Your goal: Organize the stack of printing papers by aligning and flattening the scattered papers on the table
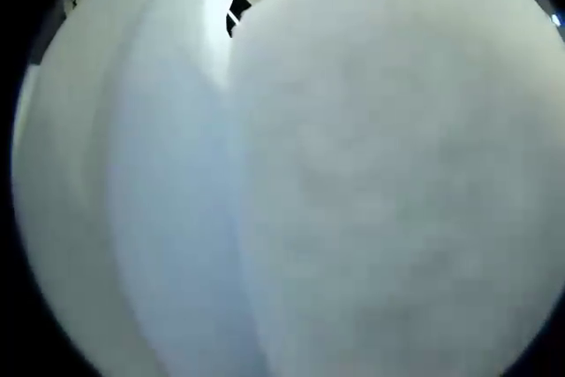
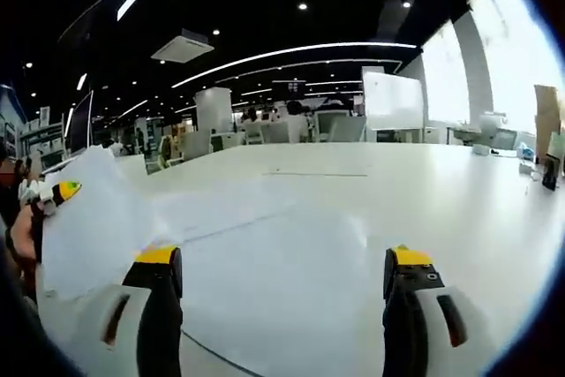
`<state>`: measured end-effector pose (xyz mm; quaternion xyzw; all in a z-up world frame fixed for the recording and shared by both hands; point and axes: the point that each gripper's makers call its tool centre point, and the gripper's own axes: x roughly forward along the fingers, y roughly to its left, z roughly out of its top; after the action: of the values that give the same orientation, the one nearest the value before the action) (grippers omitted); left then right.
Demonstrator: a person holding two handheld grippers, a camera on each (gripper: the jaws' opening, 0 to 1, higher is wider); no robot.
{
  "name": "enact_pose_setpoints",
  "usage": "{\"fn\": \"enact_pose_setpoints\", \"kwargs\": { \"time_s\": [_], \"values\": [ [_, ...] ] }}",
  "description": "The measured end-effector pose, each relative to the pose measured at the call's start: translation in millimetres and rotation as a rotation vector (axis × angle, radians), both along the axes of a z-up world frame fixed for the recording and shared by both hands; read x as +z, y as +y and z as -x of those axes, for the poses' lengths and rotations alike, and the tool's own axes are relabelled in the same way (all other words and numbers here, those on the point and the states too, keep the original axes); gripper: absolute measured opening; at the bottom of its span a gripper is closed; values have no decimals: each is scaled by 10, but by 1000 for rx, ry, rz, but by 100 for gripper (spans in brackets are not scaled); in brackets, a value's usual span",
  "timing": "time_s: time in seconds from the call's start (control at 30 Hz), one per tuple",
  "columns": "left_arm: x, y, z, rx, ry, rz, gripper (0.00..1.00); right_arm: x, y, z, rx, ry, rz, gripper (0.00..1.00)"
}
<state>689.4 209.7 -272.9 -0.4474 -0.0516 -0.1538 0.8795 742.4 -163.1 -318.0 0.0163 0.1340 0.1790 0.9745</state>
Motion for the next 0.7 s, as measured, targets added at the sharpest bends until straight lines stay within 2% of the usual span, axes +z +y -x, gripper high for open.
{"fn": "enact_pose_setpoints", "kwargs": {
  "time_s": [0.23,0.33,0.7],
  "values": [
    [-3,6,-4,-1,2,1,6,-37,-51,5,10,13,6,89],
    [-5,15,-2,-3,3,7,6,-66,-125,-2,-4,6,51,90],
    [-15,17,-8,-2,11,15,6,-130,-267,5,-49,12,73,88]
  ]
}}
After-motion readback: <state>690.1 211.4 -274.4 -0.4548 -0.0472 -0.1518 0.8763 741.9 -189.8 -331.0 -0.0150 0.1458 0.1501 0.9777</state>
